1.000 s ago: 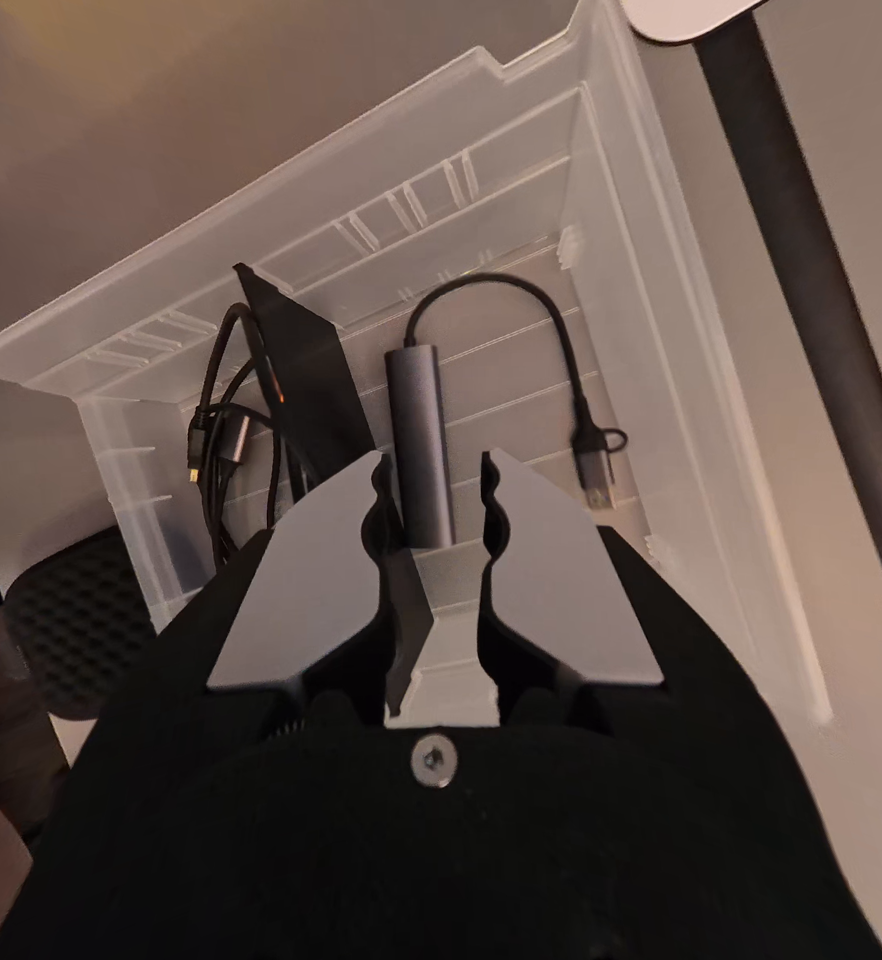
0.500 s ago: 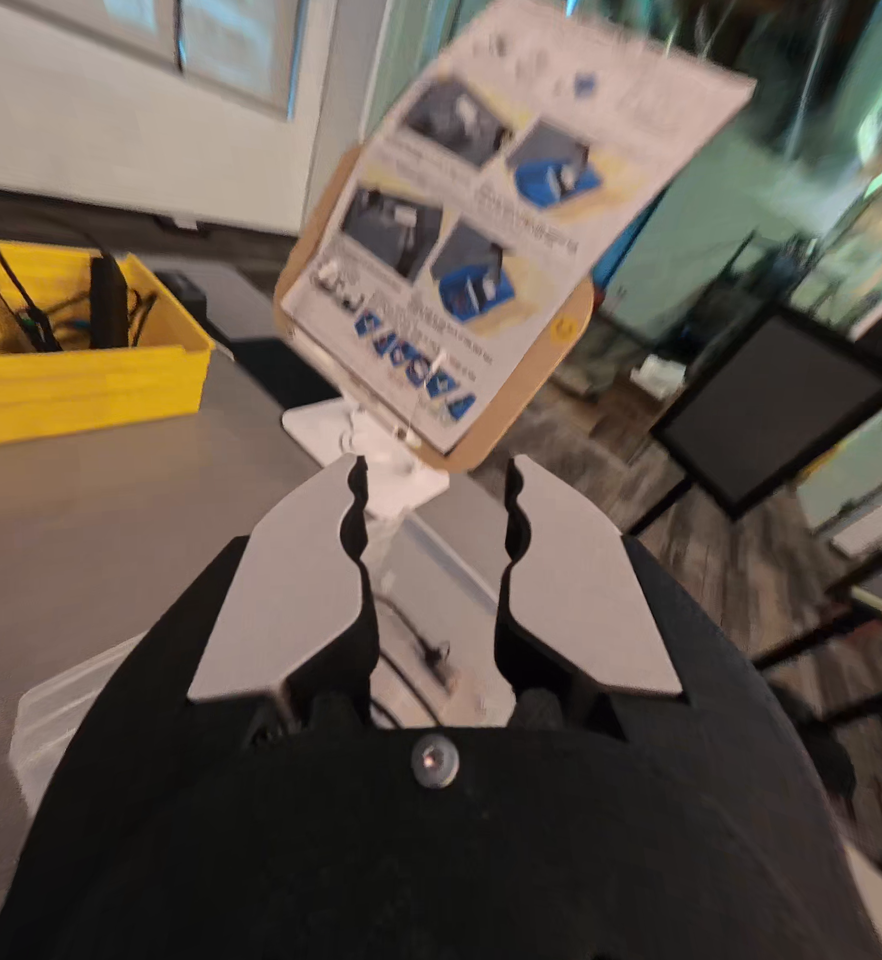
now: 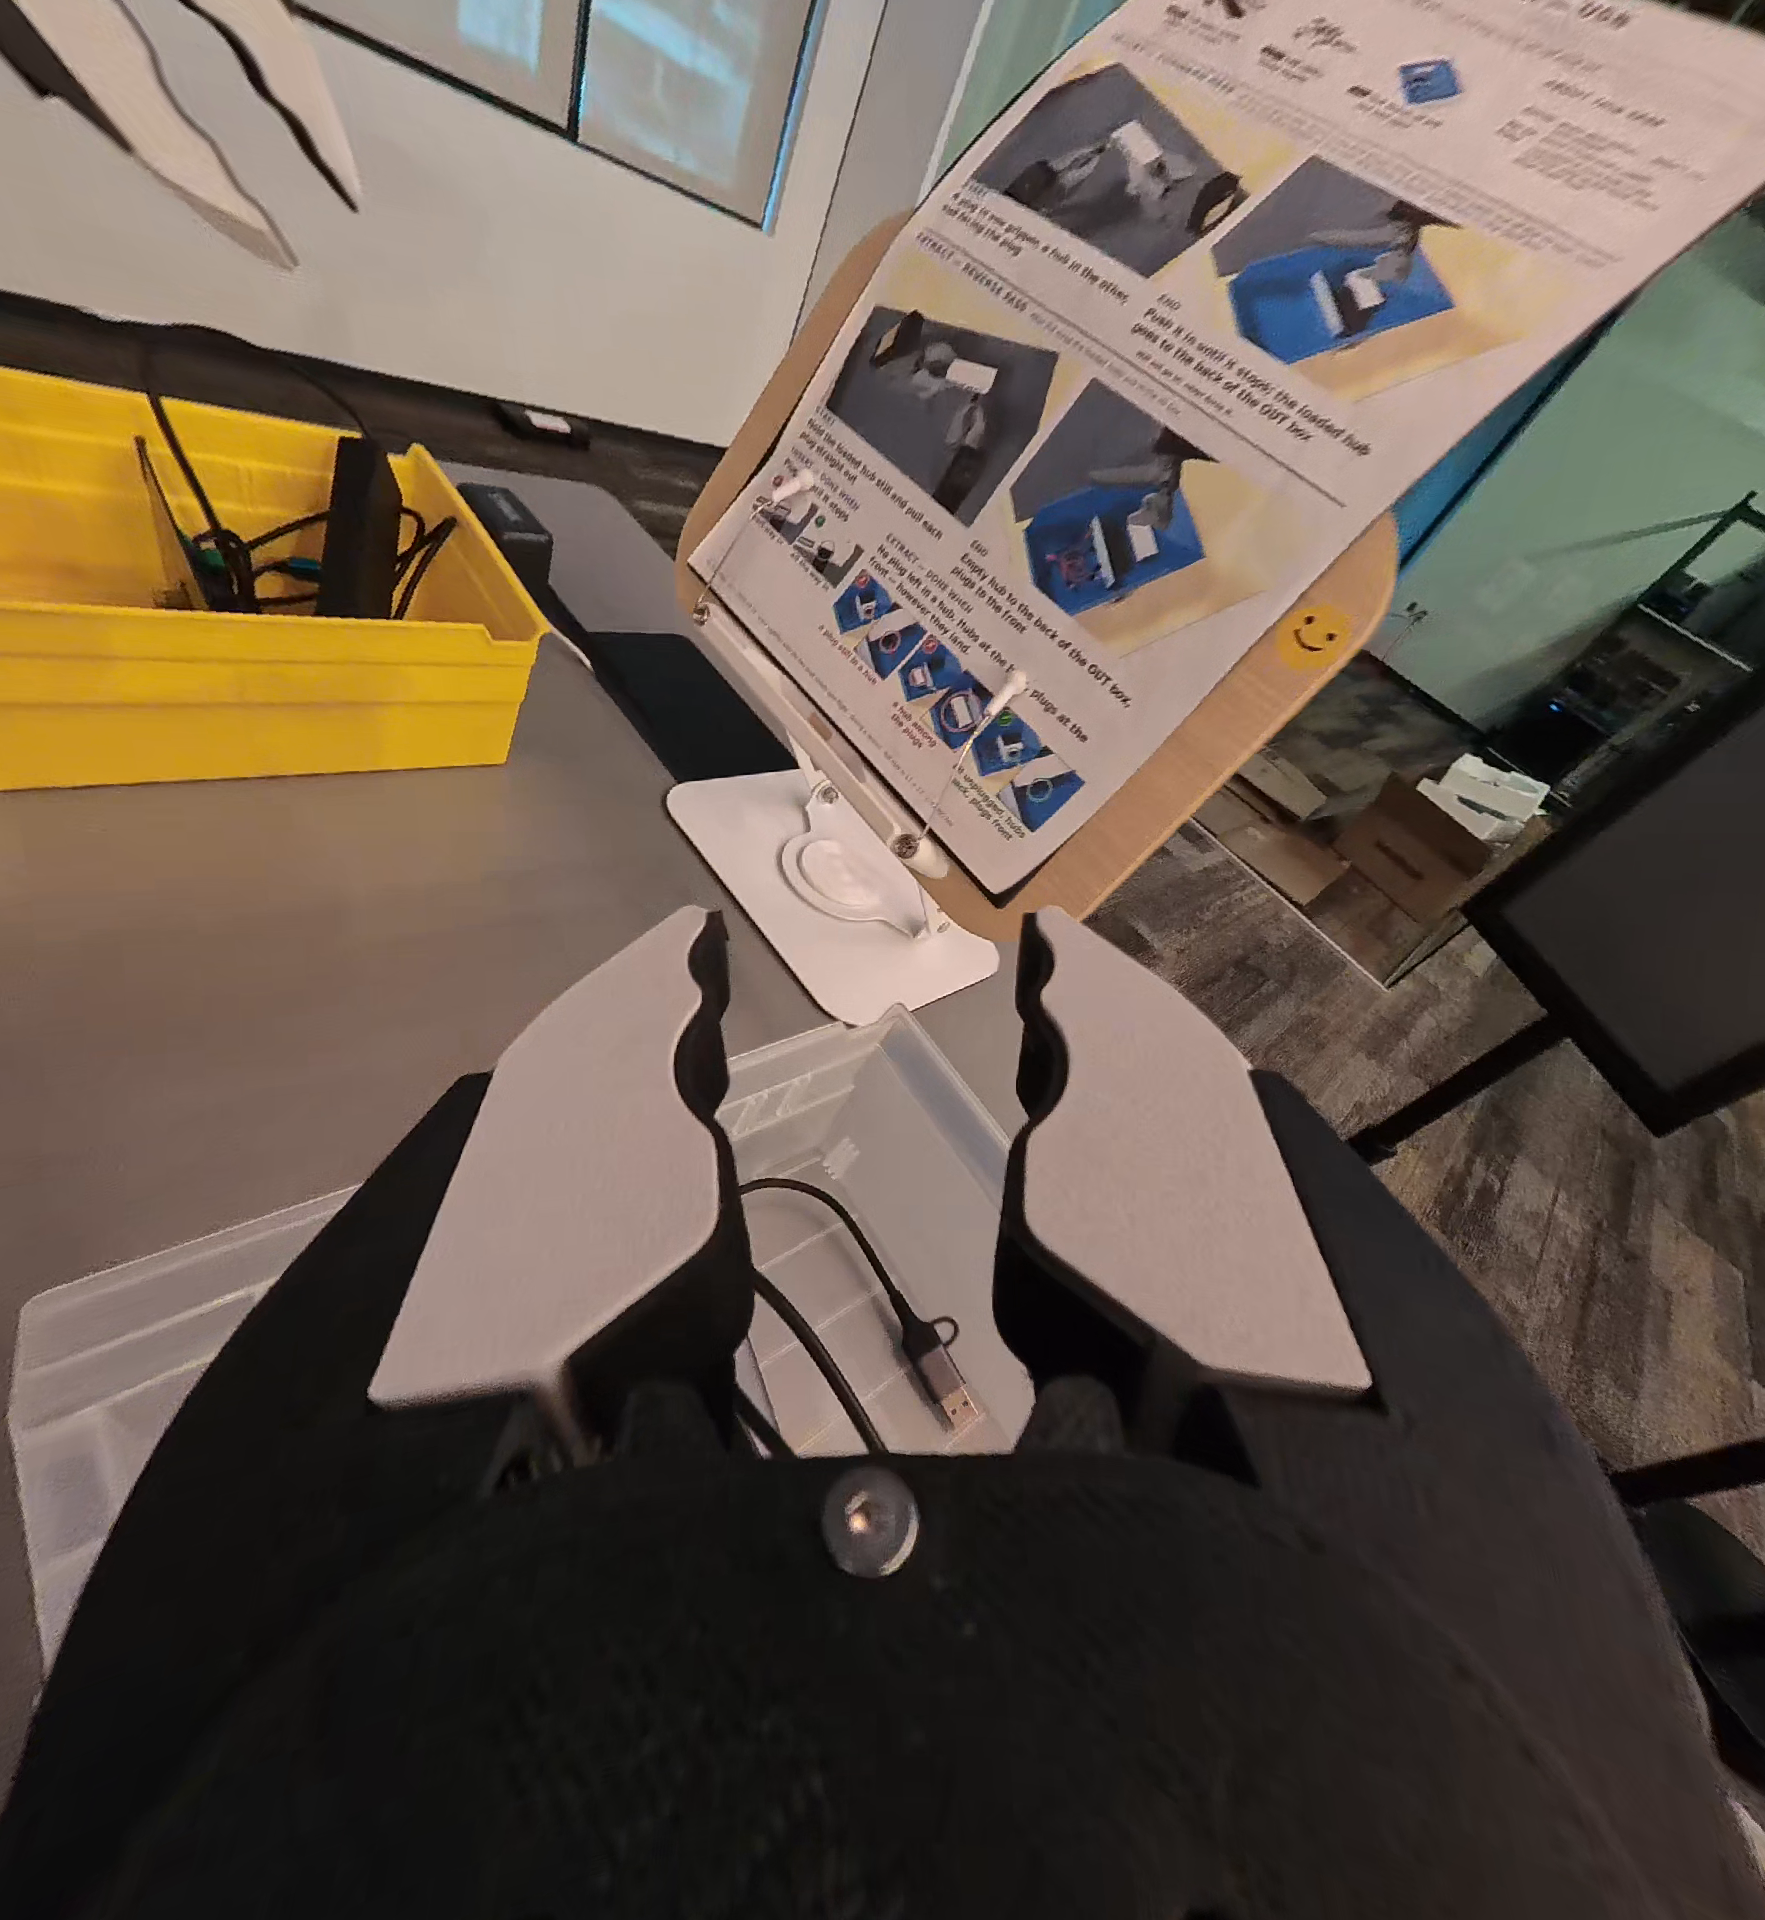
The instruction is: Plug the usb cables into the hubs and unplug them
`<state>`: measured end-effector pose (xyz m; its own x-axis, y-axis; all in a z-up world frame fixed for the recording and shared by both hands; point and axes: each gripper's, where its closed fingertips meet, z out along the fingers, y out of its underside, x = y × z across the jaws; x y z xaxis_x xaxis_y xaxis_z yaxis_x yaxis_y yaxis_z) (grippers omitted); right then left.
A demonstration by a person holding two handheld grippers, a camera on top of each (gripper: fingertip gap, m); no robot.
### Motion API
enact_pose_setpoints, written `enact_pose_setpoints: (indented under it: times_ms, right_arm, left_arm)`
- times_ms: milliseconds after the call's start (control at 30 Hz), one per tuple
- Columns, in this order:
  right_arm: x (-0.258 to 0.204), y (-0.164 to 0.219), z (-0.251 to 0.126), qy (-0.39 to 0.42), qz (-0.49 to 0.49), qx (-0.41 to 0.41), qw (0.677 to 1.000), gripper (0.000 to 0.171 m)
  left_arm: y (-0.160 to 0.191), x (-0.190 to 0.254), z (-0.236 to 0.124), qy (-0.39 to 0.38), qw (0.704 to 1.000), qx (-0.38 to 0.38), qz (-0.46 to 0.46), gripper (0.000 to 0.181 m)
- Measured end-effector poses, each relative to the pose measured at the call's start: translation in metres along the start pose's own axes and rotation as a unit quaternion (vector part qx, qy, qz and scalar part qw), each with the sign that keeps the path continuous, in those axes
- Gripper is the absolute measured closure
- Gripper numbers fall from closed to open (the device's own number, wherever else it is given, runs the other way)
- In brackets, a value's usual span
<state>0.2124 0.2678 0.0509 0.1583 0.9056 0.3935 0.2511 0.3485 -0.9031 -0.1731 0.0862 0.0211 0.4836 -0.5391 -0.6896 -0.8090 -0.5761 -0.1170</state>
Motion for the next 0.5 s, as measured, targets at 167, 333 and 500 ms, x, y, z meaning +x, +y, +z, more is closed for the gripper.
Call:
enact_pose_setpoints:
  times_ms: [167,333,500]
  right_arm:
    - [-0.013,0.001,0.016,-0.026,-0.018,-0.007,0.999,0.116]
    - [-0.015,0.0,0.015,-0.032,-0.004,0.01,0.999,0.116]
    - [-0.011,0.007,0.016,-0.04,0.024,0.015,0.999,0.113]
  left_arm:
    - [0.015,0.029,0.042,0.074,0.983,-0.031,0.165,0.145]
    - [0.041,0.072,0.087,0.161,0.957,-0.083,0.224,0.145]
    - [0.07,0.078,0.11,0.188,0.942,-0.13,0.245,0.13]
